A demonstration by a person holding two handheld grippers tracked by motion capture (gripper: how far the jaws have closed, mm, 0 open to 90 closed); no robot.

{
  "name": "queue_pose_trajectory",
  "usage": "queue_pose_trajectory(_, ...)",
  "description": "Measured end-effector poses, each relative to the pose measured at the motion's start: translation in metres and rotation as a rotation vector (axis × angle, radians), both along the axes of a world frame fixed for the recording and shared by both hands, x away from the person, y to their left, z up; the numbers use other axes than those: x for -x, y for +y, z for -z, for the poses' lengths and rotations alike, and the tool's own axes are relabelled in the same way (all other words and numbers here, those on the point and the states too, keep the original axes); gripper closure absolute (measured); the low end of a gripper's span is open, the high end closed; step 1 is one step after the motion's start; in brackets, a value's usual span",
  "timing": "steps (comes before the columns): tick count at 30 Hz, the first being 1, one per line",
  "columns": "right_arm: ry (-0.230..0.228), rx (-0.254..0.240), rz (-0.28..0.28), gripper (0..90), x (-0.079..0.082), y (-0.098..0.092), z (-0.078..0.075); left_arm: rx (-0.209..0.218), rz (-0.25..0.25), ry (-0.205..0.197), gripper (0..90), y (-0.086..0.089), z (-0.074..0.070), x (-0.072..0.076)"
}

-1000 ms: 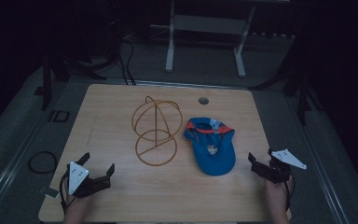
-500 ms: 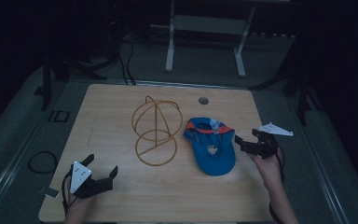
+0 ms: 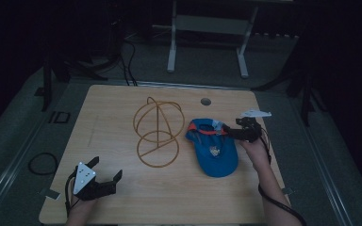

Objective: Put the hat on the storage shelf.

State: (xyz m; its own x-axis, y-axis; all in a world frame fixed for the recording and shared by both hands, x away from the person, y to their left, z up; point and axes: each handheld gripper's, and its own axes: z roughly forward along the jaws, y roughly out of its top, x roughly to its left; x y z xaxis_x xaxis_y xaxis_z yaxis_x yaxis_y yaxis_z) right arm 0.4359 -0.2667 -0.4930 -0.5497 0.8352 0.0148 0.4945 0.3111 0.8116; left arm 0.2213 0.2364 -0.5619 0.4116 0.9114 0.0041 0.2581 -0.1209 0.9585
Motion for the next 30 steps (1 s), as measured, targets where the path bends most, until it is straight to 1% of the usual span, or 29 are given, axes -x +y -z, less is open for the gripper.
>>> queue_pose_trajectory(1, 0.015, 0.008, 0.001, 28.7, -0.009, 0.006, 0.003, 0.002, 0.002, 0.003, 2.8, 0.0, 0.0, 0.0)
queue_pose_trajectory(2, 0.03, 0.004, -0.003, 29.6, -0.014, 0.008, 0.005, 0.0, 0.001, 0.004, 2.8, 0.0, 0.0, 0.0)
queue_pose_trajectory(7, 0.05, 0.043, 0.007, 31.7, -0.029, 0.018, 0.014, -0.006, 0.002, 0.008, 2.8, 0.0, 0.001, -0.001)
queue_pose_trajectory(9, 0.053, 0.094, 0.006, 33.0, -0.035, 0.023, 0.02, -0.007, 0.004, 0.01, 2.8, 0.0, 0.0, 0.0)
queue_pose_trajectory(10, 0.071, 0.114, -0.001, 33.9, -0.041, 0.027, 0.025, -0.012, -0.001, 0.01, 2.8, 0.0, 0.0, 0.0)
queue_pose_trajectory(11, 0.071, 0.114, -0.001, 33.9, -0.041, 0.027, 0.025, -0.012, -0.001, 0.01, 2.9, 0.0, 0.0, 0.0)
queue_pose_trajectory(12, 0.085, 0.118, 0.001, 34.8, -0.046, 0.029, 0.028, -0.01, -0.001, 0.009, 4.0, 0.0, -0.001, 0.0)
queue_pose_trajectory(13, 0.1, 0.111, -0.003, 35.2, -0.048, 0.03, 0.03, -0.007, -0.005, 0.004, 4.0, 0.0, -0.001, 0.0)
queue_pose_trajectory(15, 0.117, 0.127, -0.004, 35.2, -0.052, 0.031, 0.035, -0.005, -0.003, 0.004, 4.0, 0.0, -0.001, 0.0)
queue_pose_trajectory(16, 0.117, 0.127, -0.004, 35.2, -0.052, 0.031, 0.035, -0.007, -0.004, 0.001, 4.0, 0.0, -0.001, 0.0)
queue_pose_trajectory(17, 0.137, 0.136, -0.001, 35.2, -0.054, 0.032, 0.04, -0.007, -0.002, 0.001, 4.0, 0.0, -0.001, 0.001)
queue_pose_trajectory(18, 0.137, 0.136, -0.001, 35.2, -0.054, 0.032, 0.04, -0.006, 0.0, 0.003, 4.0, 0.0, -0.001, 0.0)
queue_pose_trajectory(19, 0.15, 0.147, 0.002, 38.3, -0.055, 0.032, 0.045, -0.008, -0.003, 0.002, 4.0, 0.0, 0.0, 0.0)
queue_pose_trajectory(20, 0.15, 0.147, 0.002, 38.3, -0.055, 0.032, 0.045, -0.006, -0.003, 0.003, 4.0, 0.0, 0.0, 0.0)
queue_pose_trajectory(21, 0.162, 0.153, -0.009, 40.8, -0.056, 0.032, 0.048, -0.004, -0.003, 0.003, 4.0, 0.0, 0.0, 0.0)
queue_pose_trajectory(22, 0.162, 0.153, -0.009, 40.8, -0.056, 0.032, 0.048, -0.005, -0.006, 0.001, 4.0, 0.0, 0.0, 0.0)
queue_pose_trajectory(23, 0.169, 0.161, -0.023, 42.8, -0.056, 0.034, 0.049, -0.005, -0.005, 0.003, 4.0, 0.0, 0.0, 0.0)
queue_pose_trajectory(24, 0.169, 0.161, -0.023, 42.8, -0.056, 0.034, 0.049, -0.004, -0.004, 0.003, 4.0, 0.0, 0.0, 0.0)
queue_pose_trajectory(25, 0.184, 0.179, -0.036, 42.9, -0.057, 0.036, 0.051, -0.004, -0.005, 0.003, 4.0, 0.0, 0.0, 0.0)
queue_pose_trajectory(26, 0.184, 0.179, -0.036, 42.9, -0.057, 0.036, 0.051, -0.004, -0.006, 0.003, 4.0, 0.0, 0.0, 0.0)
queue_pose_trajectory(27, 0.185, 0.217, -0.043, 45.2, -0.057, 0.039, 0.054, -0.003, -0.005, 0.004, 4.0, 0.0, 0.0, 0.0)
queue_pose_trajectory(28, 0.183, 0.212, -0.053, 49.5, -0.057, 0.039, 0.055, -0.006, -0.009, 0.006, 4.0, 0.001, 0.0, 0.0)
queue_pose_trajectory(29, 0.191, 0.202, -0.062, 54.2, -0.057, 0.038, 0.054, -0.006, -0.009, 0.006, 4.0, 0.001, 0.0, 0.0)
queue_pose_trajectory(30, 0.191, 0.202, -0.062, 54.2, -0.057, 0.038, 0.054, -0.003, -0.008, 0.007, 4.0, 0.001, 0.0, 0.0)
